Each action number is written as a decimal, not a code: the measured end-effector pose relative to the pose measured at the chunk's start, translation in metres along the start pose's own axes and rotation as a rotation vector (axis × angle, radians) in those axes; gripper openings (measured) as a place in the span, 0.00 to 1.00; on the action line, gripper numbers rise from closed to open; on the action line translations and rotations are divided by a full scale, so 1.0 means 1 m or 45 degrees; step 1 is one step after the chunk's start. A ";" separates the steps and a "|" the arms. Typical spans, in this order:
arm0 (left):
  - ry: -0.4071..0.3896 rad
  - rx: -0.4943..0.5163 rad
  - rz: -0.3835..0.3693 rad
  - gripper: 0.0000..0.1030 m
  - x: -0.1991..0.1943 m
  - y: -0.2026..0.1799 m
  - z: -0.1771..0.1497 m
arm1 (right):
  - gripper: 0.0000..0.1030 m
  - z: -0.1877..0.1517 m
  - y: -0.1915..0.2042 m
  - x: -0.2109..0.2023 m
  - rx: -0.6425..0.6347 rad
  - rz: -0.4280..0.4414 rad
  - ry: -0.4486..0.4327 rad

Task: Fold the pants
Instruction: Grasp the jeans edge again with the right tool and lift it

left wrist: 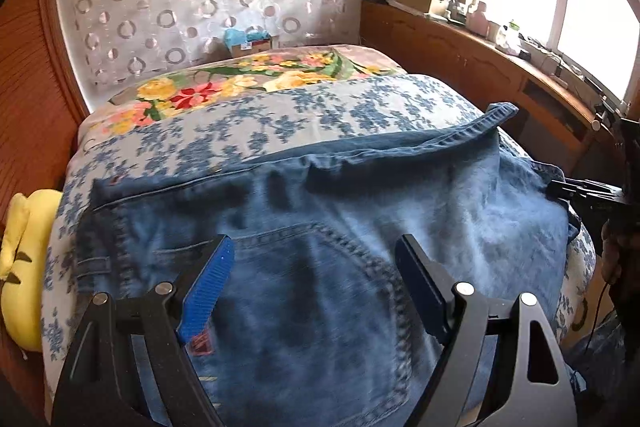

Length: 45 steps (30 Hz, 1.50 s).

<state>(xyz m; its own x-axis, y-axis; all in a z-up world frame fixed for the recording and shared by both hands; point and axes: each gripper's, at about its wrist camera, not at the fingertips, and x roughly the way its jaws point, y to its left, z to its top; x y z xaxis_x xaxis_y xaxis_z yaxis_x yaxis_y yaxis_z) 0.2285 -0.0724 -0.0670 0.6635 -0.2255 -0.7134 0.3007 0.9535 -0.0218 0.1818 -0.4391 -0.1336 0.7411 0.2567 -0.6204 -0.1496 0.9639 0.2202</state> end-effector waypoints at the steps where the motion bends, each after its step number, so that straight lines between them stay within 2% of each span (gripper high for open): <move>1: 0.002 0.002 -0.003 0.81 0.002 -0.003 0.002 | 0.47 0.001 -0.001 0.000 -0.004 0.004 0.000; 13: 0.022 0.033 -0.063 0.81 0.029 -0.029 0.018 | 0.46 0.002 0.005 -0.007 -0.082 0.004 0.015; 20: 0.000 0.056 -0.064 0.81 0.020 -0.031 0.019 | 0.16 -0.004 0.015 -0.012 -0.103 0.001 -0.004; 23: -0.009 0.045 -0.063 0.81 0.014 -0.026 0.016 | 0.10 -0.004 0.020 -0.015 -0.122 0.013 -0.017; 29: -0.048 0.015 -0.047 0.81 -0.001 -0.011 0.010 | 0.08 0.005 0.031 -0.025 -0.138 0.024 -0.067; 36: -0.114 -0.030 -0.034 0.81 -0.029 0.015 -0.001 | 0.07 0.018 0.067 -0.035 -0.208 0.077 -0.130; 45: -0.205 -0.121 0.018 0.81 -0.079 0.063 -0.032 | 0.06 0.036 0.153 -0.035 -0.377 0.234 -0.201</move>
<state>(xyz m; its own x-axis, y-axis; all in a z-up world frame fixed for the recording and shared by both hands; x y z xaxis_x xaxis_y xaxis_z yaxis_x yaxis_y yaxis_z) 0.1730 0.0116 -0.0342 0.7707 -0.2341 -0.5927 0.2298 0.9696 -0.0842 0.1564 -0.3031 -0.0514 0.7724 0.4354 -0.4624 -0.4548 0.8874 0.0758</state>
